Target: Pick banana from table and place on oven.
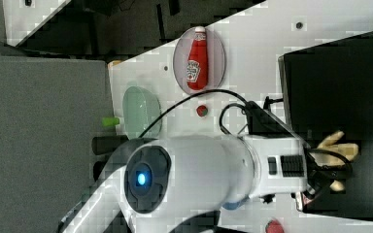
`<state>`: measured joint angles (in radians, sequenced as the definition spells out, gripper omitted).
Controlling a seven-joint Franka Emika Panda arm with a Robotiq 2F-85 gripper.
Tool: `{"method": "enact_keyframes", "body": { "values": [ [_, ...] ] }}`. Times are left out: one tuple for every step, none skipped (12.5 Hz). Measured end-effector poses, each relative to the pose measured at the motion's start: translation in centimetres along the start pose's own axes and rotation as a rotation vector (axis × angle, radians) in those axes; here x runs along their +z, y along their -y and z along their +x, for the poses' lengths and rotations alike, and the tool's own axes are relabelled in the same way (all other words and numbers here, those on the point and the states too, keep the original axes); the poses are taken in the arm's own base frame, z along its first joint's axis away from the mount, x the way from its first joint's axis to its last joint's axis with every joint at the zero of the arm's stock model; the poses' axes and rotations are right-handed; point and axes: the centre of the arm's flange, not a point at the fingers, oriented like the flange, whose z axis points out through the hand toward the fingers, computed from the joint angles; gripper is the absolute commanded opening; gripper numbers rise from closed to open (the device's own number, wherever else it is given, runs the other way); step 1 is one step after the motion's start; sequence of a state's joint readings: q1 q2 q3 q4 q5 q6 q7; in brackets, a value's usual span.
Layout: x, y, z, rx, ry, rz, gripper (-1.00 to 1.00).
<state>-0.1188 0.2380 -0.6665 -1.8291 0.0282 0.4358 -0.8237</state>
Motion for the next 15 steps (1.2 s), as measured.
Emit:
{"method": "enact_keyframes", "body": {
  "values": [
    [-0.2, 0.8, 0.3, -0.013, -0.019, -0.005, 1.00],
    [-0.3, 1.6, 0.6, -0.034, -0.035, -0.010, 1.00],
    [-0.5, 2.4, 0.5, -0.057, -0.032, -0.015, 1.00],
    [-0.9, 3.3, 0.3, -0.075, -0.025, -0.010, 1.00],
    [-1.5, 4.4, -0.1, -0.094, -0.025, 0.003, 1.00],
    [-2.5, 5.4, -0.7, -0.104, -0.011, 0.016, 1.00],
    [-3.6, 6.6, -1.5, -0.109, 0.007, 0.033, 1.00],
    [-5.2, 8.1, -2.8, -0.121, 0.033, 0.063, 1.00],
    [-7.5, 10.0, -4.2, -0.125, 0.036, 0.090, 1.00],
    [-10.1, 12.3, -5.9, -0.129, 0.022, 0.123, 1.00],
    [-12.7, 14.9, -7.6, -0.119, 0.007, 0.152, 1.00],
    [-15.7, 17.7, -9.7, -0.114, -0.010, 0.169, 1.00],
    [-18.5, 20.3, -11.8, -0.110, -0.030, 0.163, 1.00],
    [-20.6, 22.6, -14.6, -0.108, -0.029, 0.138, 1.00],
    [-21.9, 24.5, -17.7, -0.095, 0.000, 0.125, 1.00]
  ]
}}
